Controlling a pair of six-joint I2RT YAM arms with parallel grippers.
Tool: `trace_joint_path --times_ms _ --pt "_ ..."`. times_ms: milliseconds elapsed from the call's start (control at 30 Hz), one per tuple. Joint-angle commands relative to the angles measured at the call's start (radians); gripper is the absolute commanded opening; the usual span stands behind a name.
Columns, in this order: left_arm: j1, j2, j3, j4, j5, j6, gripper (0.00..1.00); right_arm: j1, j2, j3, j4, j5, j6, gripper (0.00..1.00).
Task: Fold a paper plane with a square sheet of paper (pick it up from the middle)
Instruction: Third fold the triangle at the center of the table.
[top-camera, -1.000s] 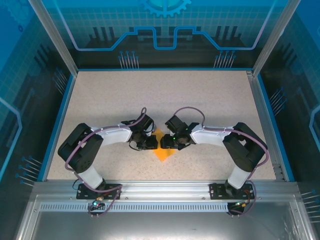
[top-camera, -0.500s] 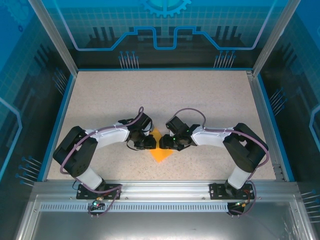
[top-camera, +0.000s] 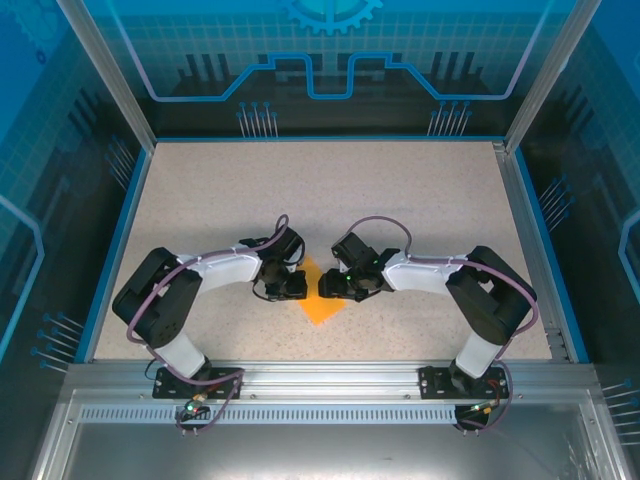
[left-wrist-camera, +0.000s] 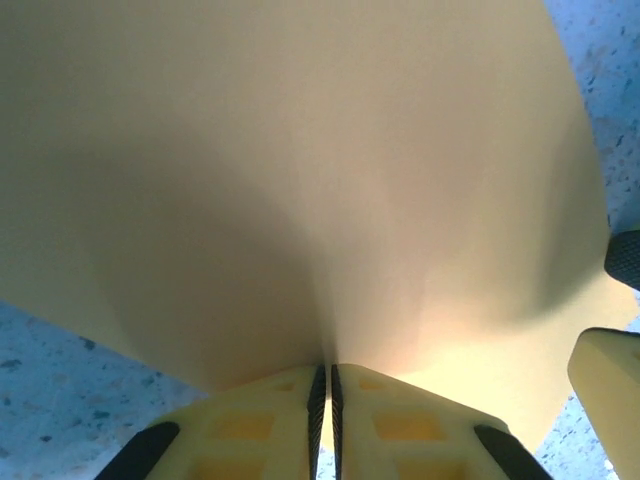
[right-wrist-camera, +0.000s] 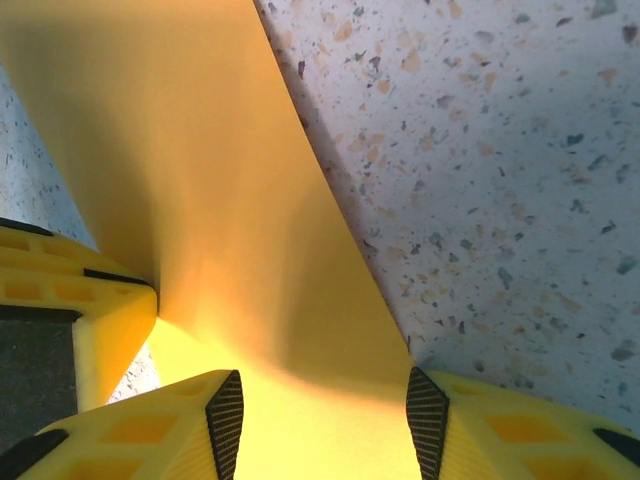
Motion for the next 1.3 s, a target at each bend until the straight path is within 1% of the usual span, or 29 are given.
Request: trace_joint_path --times_ms 0,300,433,567,733,967,1267 --pt "0.005 0.039 -0.020 0.018 -0.013 0.022 0.14 0.021 0.020 0.000 -0.003 -0.040 0.022 0.51" --pt "0.006 0.061 -0.051 0.058 0.009 0.018 0.12 0.045 0.050 0.042 0.020 -0.056 0.039 0.51" --pt "0.011 0.066 -0.057 0.069 0.021 0.020 0.12 0.047 0.044 0.036 0.065 -0.083 0.058 0.51" --pt "0.021 0.068 -0.063 0.070 0.024 0.028 0.12 0.046 0.019 0.011 0.147 -0.120 0.098 0.51" --pt "0.029 0.074 -0.069 0.072 0.032 0.037 0.12 0.049 -0.027 -0.079 0.261 -0.155 0.169 0.51" --pt "0.034 0.098 -0.073 0.086 0.043 0.044 0.12 0.073 -0.070 -0.159 0.375 -0.177 0.251 0.51" --pt "0.035 0.117 -0.078 0.097 0.052 0.052 0.12 0.099 -0.114 -0.242 0.498 -0.161 0.341 0.51"
